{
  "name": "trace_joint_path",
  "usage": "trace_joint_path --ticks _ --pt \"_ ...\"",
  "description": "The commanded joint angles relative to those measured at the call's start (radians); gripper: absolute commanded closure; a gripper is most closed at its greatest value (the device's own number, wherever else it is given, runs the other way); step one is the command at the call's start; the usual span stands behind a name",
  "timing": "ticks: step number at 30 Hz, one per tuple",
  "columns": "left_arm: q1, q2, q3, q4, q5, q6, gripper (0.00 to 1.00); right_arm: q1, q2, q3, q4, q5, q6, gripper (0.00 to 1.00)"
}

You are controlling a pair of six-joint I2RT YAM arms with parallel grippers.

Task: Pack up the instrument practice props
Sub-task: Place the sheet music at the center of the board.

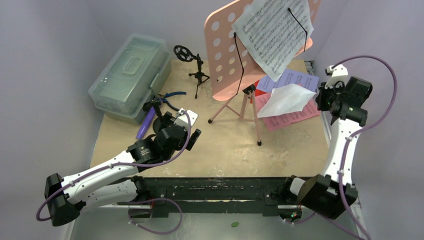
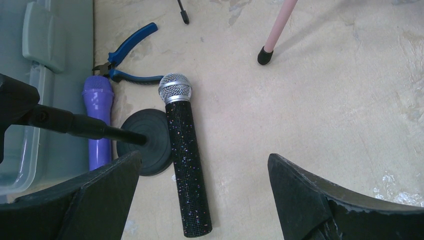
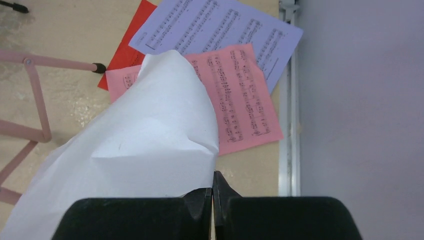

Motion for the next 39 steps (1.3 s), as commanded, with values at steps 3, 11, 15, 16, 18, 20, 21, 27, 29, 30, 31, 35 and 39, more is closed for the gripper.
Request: trace_joint_path --ticks 3,11,15,16,18,20,21,27,29,30,31,35,39 --pt "0.008 -0.002 -0.009 0.024 0.007 0.0 0.03 -0.002 -0.229 0.032 -0.103 0.051 -0.359 1.0" --pt "0.01 -0.004 -0.006 0.021 0.01 0.0 0.03 -0.002 -0.389 0.034 -0.115 0.205 -0.441 1.0" --pt "0.01 -0.011 -0.007 0.022 0.013 -0.001 0.03 -0.002 -0.405 -0.007 -0.074 0.288 -0.466 1.0" --pt "0.01 -0.011 -0.007 0.022 0.016 -0.002 0.03 -0.002 -0.404 -0.013 -0.061 0.312 -0.478 1.0" --pt "0.01 -0.01 -0.007 0.023 0.02 -0.003 0.03 -0.002 -0.388 -0.008 -0.057 0.341 -0.499 1.0" --pt "0.01 -0.007 -0.006 0.022 0.022 -0.002 0.03 -0.002 -0.362 0.005 -0.067 0.343 -0.514 1.0" --pt "0.01 -0.006 -0.006 0.022 0.021 -0.002 0.03 -0.002 -0.345 0.01 -0.074 0.327 -0.512 1.0" --pt "0.011 -0.004 -0.005 0.02 0.021 -0.002 0.03 -0.002 -0.213 -0.063 0.02 0.222 -0.344 1.0" --pt "0.011 -0.005 -0.006 0.021 0.017 -0.003 0.03 -0.001 -0.147 -0.081 0.069 0.193 -0.272 1.0" --pt "0.011 -0.004 -0.007 0.022 0.017 -0.003 0.03 0.0 -0.113 -0.089 0.096 0.184 -0.225 1.0" --pt "0.011 -0.003 -0.007 0.022 0.017 -0.003 0.03 0.001 -0.076 -0.094 0.123 0.177 -0.199 1.0" --pt "0.013 0.002 -0.007 0.023 0.019 -0.003 0.03 0.029 0.079 -0.085 0.191 0.157 -0.112 1.0" --pt "0.016 0.004 -0.007 0.024 0.02 -0.001 0.03 0.057 0.172 -0.064 0.257 0.14 -0.027 1.0"
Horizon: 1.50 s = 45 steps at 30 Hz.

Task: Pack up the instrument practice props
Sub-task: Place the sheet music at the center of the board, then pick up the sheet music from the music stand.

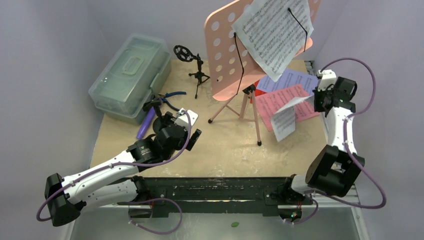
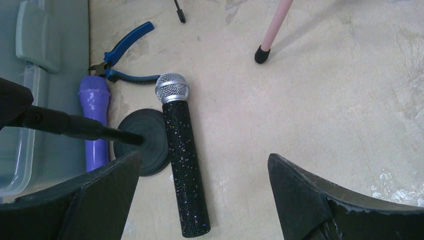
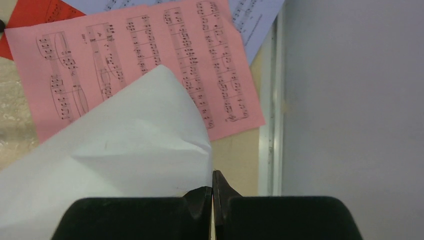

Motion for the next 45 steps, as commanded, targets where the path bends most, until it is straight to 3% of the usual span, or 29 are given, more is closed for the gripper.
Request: trace_joint_path --ticks 1,9,17,19,23,26,33,45 --pt "0.01 0.002 -0.008 0.025 0.002 -0.002 0.03 0.033 0.052 0.032 0.146 -0.059 0.152 1.0" --pt "0.013 0.003 -0.01 0.028 0.004 0.0 0.03 0.063 0.263 0.145 0.188 -0.048 0.27 1.0" --pt "0.014 0.011 -0.01 0.03 0.004 0.003 0.03 0.083 0.456 0.283 0.153 0.019 0.273 0.96" --pt "0.016 0.014 -0.009 0.03 0.006 0.002 0.03 0.083 0.488 0.312 0.137 0.024 0.275 0.91" --pt "0.019 0.016 -0.008 0.03 0.006 0.002 0.03 0.085 0.535 0.386 0.1 0.018 0.279 0.68" --pt "0.021 0.016 -0.009 0.028 0.006 0.002 0.03 0.086 0.555 0.432 0.075 0.017 0.282 0.57" --pt "0.022 0.008 -0.011 0.028 0.007 0.001 0.03 0.084 0.47 0.401 0.082 -0.061 0.28 0.49" --pt "0.022 -0.01 -0.009 0.025 0.015 -0.004 0.03 0.053 0.007 0.016 0.043 -0.344 0.147 0.39"
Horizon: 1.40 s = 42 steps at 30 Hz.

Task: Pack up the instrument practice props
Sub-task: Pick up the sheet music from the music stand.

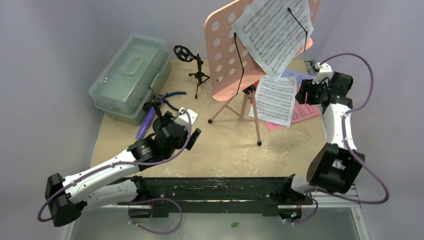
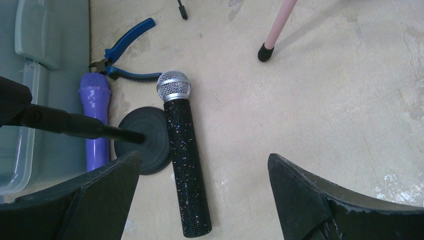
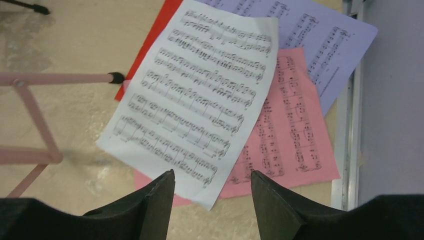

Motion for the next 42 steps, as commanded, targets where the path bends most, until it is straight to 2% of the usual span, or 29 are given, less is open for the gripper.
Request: trace_joint_path --ticks 1,8,11,14,17,22,24,26,28,32,35,38,42 --pt "0.005 -0.024 -0.009 0.025 0.007 -0.003 0.03 -0.021 -0.189 -0.094 -0.04 -0.146 -0.076 0.38" --pt "0.004 -0.036 -0.01 0.025 0.013 -0.006 0.03 -0.029 -0.478 -0.188 -0.146 -0.301 -0.187 0.32" --pt "0.005 -0.034 -0.01 0.025 0.015 -0.007 0.03 -0.028 -0.579 -0.184 -0.218 -0.368 -0.274 0.23" --pt "0.005 -0.032 -0.01 0.025 0.017 -0.009 0.03 -0.027 -0.634 -0.151 -0.298 -0.487 -0.368 0.09" --pt "0.005 -0.031 -0.009 0.025 0.016 -0.008 0.03 -0.028 -0.632 -0.094 -0.339 -0.587 -0.34 0.01" --pt "0.004 -0.029 -0.01 0.025 0.013 -0.008 0.03 -0.026 -0.524 -0.013 -0.442 -0.811 -0.269 0.01" --pt "0.005 -0.027 -0.01 0.025 0.014 -0.009 0.03 -0.023 -0.492 0.001 -0.431 -0.887 -0.211 0.01" --pt "0.006 -0.024 -0.01 0.025 0.014 -0.008 0.03 -0.019 -0.479 -0.004 -0.35 -0.937 -0.084 0.01" --pt "0.006 -0.022 -0.01 0.025 0.015 -0.008 0.03 -0.014 -0.48 -0.03 -0.195 -0.956 0.114 0.01" --pt "0.007 -0.019 -0.01 0.026 0.014 -0.008 0.03 -0.002 -0.537 -0.165 0.373 -0.936 0.733 0.01" --pt "0.009 -0.017 -0.01 0.026 0.014 -0.008 0.03 0.013 -0.565 -0.261 0.754 -0.88 1.072 0.01" --pt "0.011 -0.016 -0.01 0.028 0.015 -0.008 0.03 0.05 -0.54 -0.281 0.936 -0.833 1.27 0.01" --pt "0.012 -0.012 -0.01 0.028 0.017 -0.007 0.03 0.107 -0.467 -0.287 1.116 -0.797 1.457 0.01"
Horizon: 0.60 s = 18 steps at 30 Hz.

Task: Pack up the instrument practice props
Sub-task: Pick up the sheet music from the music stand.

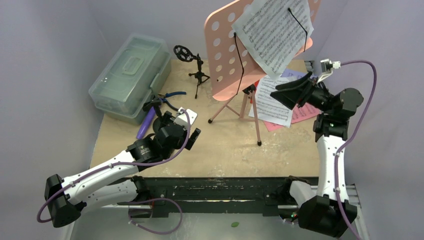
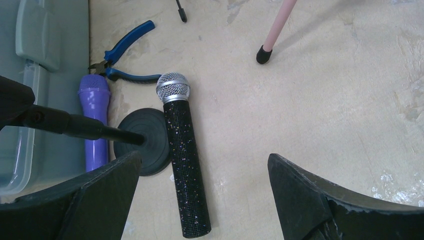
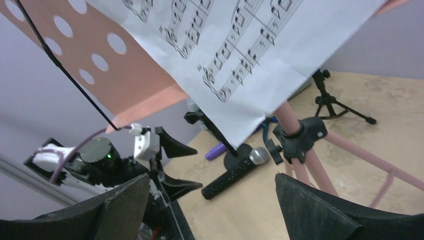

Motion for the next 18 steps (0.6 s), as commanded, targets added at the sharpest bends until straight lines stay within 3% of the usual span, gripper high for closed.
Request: trace_joint_path --ticks 1,10,18 --pt "0.01 0.001 -0.01 0.028 0.009 -0.005 0.03 0.056 0.071 -0.009 0.423 0.061 0.414 0.01" --pt "0.012 0.001 -0.012 0.03 0.01 -0.005 0.03 0.092 0.239 0.004 0.875 0.091 0.855 0.02" --pt "0.015 0.007 -0.01 0.029 0.012 -0.005 0.03 0.092 0.277 0.008 1.015 0.131 0.98 0.17"
